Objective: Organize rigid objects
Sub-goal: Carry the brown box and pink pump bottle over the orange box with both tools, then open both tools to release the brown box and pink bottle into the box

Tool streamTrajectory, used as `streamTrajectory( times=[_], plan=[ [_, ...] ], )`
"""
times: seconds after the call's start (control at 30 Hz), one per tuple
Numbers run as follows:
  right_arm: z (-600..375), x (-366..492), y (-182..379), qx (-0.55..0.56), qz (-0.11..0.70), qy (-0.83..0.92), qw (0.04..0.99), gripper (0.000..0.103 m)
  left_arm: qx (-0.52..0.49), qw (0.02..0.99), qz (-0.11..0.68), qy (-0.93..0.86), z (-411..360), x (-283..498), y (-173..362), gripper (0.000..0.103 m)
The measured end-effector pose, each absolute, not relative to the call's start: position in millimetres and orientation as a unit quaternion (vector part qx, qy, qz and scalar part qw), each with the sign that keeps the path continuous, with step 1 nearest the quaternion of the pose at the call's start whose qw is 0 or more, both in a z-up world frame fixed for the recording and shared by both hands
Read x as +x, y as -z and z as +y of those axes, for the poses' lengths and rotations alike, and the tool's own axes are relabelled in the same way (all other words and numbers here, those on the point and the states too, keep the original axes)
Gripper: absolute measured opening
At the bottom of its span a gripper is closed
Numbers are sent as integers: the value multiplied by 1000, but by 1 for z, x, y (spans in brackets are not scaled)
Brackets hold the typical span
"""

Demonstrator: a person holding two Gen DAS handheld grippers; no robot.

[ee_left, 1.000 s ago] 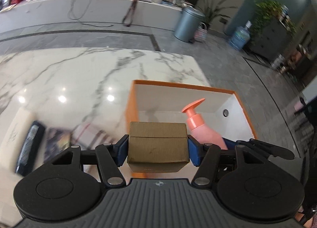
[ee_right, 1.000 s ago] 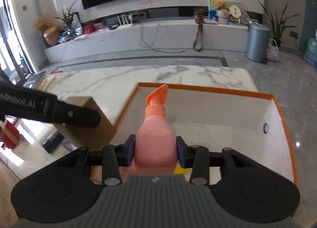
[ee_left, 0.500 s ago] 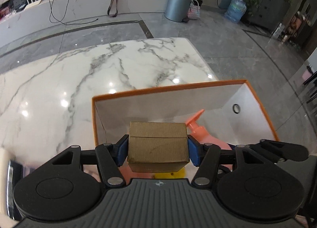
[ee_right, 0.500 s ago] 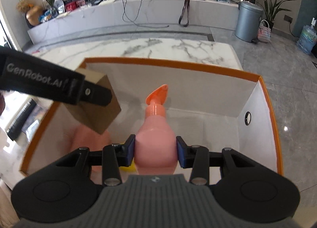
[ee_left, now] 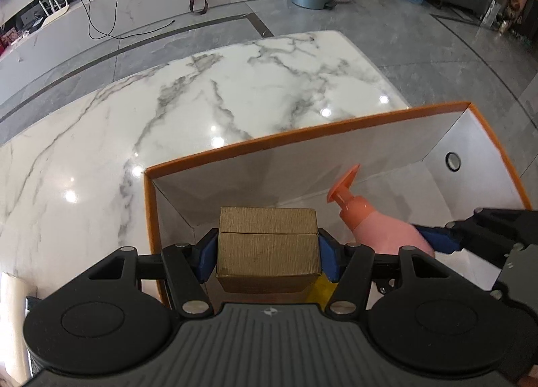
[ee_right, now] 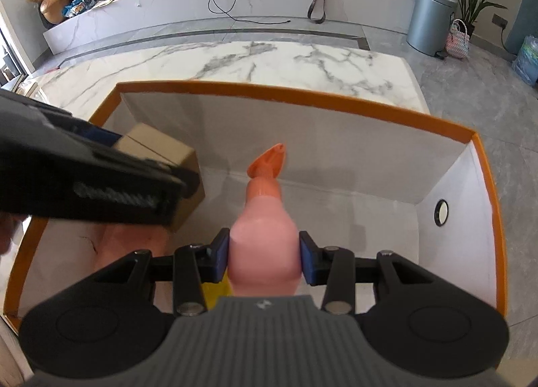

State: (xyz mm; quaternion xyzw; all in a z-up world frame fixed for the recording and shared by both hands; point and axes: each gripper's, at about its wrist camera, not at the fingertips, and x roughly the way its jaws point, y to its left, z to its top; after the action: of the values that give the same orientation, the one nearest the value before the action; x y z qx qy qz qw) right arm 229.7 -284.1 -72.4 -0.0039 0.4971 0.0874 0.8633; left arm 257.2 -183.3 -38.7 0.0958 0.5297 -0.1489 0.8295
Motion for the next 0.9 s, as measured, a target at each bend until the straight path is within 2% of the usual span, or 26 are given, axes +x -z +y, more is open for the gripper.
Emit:
streamTrajectory(
  times=[0.4, 0.57, 0.67, 0.9],
  plan=[
    [-278, 230, 75, -15, 510, -88, 856, 42, 156, 828, 520, 140, -197, 258, 49, 67],
    [-277, 229, 75, -19, 505, -87, 858, 42, 171, 829, 515, 137, -200, 257, 50, 73],
    [-278, 229, 75, -16, 505, -85, 858, 42, 158, 831, 514, 142, -196, 257, 47, 78],
    [-277, 231, 76, -17, 514, -79, 854, 42, 91, 848, 497, 161, -180, 251, 31, 80]
  ],
)
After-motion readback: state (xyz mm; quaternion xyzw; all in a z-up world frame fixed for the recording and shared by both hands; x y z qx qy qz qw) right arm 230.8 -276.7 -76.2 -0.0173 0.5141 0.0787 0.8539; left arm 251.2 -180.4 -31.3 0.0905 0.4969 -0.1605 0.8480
